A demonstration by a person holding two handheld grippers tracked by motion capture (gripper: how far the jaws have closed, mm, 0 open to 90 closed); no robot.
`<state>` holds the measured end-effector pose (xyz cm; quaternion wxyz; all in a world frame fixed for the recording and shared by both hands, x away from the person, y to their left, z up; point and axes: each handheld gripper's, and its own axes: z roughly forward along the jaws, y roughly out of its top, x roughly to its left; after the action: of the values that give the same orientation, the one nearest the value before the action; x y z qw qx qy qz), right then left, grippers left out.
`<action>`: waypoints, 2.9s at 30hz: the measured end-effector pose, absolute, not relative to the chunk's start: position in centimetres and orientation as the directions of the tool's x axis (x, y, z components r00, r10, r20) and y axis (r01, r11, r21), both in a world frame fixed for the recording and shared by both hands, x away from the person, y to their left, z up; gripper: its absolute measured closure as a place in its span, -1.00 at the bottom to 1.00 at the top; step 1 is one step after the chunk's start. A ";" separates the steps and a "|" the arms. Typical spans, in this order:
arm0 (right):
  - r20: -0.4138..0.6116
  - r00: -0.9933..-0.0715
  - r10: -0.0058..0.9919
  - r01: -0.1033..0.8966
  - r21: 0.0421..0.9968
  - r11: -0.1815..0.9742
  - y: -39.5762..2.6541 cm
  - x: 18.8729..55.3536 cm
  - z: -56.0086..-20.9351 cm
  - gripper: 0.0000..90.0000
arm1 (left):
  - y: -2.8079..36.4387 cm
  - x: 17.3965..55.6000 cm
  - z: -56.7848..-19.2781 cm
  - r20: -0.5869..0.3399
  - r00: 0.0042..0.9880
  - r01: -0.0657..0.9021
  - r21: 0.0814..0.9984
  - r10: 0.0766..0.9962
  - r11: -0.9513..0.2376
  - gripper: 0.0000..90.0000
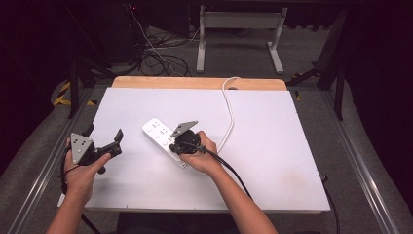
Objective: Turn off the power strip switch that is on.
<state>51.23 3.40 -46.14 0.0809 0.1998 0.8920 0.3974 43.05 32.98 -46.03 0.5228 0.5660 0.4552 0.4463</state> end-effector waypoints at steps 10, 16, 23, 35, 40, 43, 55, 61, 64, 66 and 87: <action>-0.024 -0.895 0.445 0.293 0.721 0.628 4.0 50.9 -45.9 1.00 | 33.0 42.9 -46.0 0.029 0.187 0.048 0.998 0.982 -0.039 -0.95; -0.001 -0.884 0.468 0.317 0.735 0.599 3.7 50.6 -46.1 1.00 | 33.0 43.0 -46.1 0.030 0.186 0.054 0.998 0.982 -0.040 -0.95; -0.017 -0.882 0.471 0.314 0.723 0.615 3.8 50.4 -45.9 1.00 | 32.8 42.9 -46.1 0.031 0.191 0.053 0.998 0.981 -0.042 -0.95; -0.041 -0.878 0.477 0.320 0.690 0.649 4.5 50.3 -45.5 1.00 | 32.8 43.0 -46.1 0.032 0.191 0.054 0.998 0.981 -0.043 -0.95; -0.042 -0.878 0.477 0.323 0.683 0.655 4.6 50.3 -45.5 1.00 | 32.8 42.9 -46.1 0.029 0.190 0.054 0.998 0.981 -0.040 -0.95; -0.049 -0.875 0.481 0.323 0.682 0.657 4.6 50.2 -45.5 1.00 | 32.8 42.9 -46.1 0.028 0.189 0.055 0.998 0.982 -0.039 -0.95; -0.048 -0.875 0.482 0.327 0.676 0.660 4.9 50.1 -45.5 1.00 | 32.7 43.0 -46.1 0.030 0.189 0.056 0.998 0.981 -0.041 -0.95; -0.039 -0.876 0.480 0.332 0.675 0.659 4.8 50.2 -45.5 1.00 | 32.7 43.0 -46.2 0.033 0.191 0.057 0.997 0.981 -0.045 -0.95; -0.041 -0.875 0.482 0.332 0.674 0.660 4.8 50.2 -45.5 1.00 | 32.7 43.0 -46.2 0.031 0.193 0.057 0.997 0.981 -0.043 -0.95; -0.039 -0.876 0.480 0.332 0.674 0.660 4.8 50.2 -45.5 1.00 | 32.7 43.0 -46.2 0.033 0.193 0.057 0.997 0.981 -0.045 -0.95; -0.036 -0.875 0.482 0.339 0.665 0.665 4.9 50.3 -45.3 1.00 | 32.6 43.0 -46.2 0.033 0.194 0.058 0.997 0.980 -0.045 -0.95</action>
<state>50.34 4.92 -45.35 0.1052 0.2266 0.9064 0.3406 43.03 32.63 -46.16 0.5202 0.5712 0.4546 0.4433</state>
